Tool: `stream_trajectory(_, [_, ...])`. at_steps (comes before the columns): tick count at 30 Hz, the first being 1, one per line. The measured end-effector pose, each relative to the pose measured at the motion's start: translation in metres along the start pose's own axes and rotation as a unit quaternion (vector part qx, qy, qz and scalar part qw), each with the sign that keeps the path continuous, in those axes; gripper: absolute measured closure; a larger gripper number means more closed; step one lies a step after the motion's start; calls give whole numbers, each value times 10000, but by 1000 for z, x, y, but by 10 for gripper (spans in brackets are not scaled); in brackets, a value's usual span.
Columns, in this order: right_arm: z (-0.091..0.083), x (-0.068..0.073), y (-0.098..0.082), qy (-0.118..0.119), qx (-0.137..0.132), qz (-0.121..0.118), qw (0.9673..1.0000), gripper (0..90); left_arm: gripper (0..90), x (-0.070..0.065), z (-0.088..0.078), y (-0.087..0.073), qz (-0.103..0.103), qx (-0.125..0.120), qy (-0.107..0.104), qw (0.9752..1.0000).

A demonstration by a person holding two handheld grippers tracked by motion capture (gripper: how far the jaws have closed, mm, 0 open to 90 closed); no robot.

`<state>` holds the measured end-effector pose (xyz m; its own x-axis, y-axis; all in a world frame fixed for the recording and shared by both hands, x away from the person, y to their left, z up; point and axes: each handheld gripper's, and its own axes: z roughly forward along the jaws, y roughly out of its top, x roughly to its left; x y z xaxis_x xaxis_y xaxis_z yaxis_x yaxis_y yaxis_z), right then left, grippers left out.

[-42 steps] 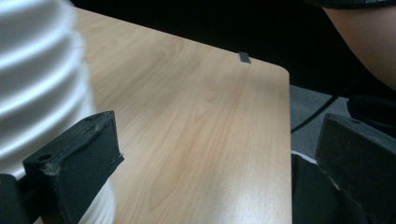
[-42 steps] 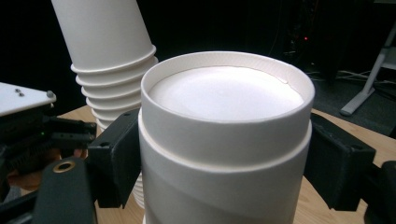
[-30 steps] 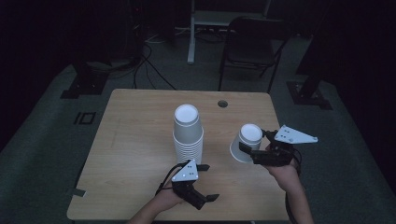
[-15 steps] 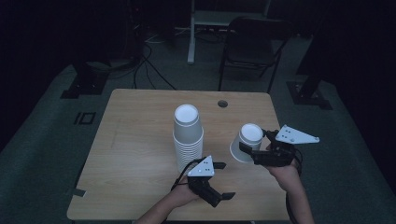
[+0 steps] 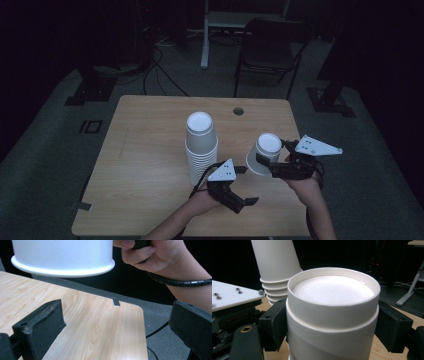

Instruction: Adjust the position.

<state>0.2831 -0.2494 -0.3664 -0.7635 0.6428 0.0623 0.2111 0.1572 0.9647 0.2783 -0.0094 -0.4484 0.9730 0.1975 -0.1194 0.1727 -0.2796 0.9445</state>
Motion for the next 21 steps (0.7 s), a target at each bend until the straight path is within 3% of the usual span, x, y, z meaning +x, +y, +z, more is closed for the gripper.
stream_trajectory(8, [2,6,2,56,8,-72,10000,208,4,2,5,13,-143,-242,-164,9995])
stream_trajectory(11, [1,5,2,81,-34,-37,10000,208,43,4,5,16,-194,-332,-187,9991])
stream_trajectory(12, [1,5,2,86,-48,-20,9999,208,69,4,4,16,-145,-366,-152,9991])
stream_trajectory(18, [-4,5,3,110,-80,-14,9999,208,244,7,1,16,-315,-675,4,9972])
stream_trajectory(19, [-5,4,3,115,-96,1,9999,208,244,7,-2,17,-362,-829,140,9958])
stream_trajectory(21, [-8,3,3,133,-111,13,9998,208,314,6,-4,19,-291,-868,297,9954])
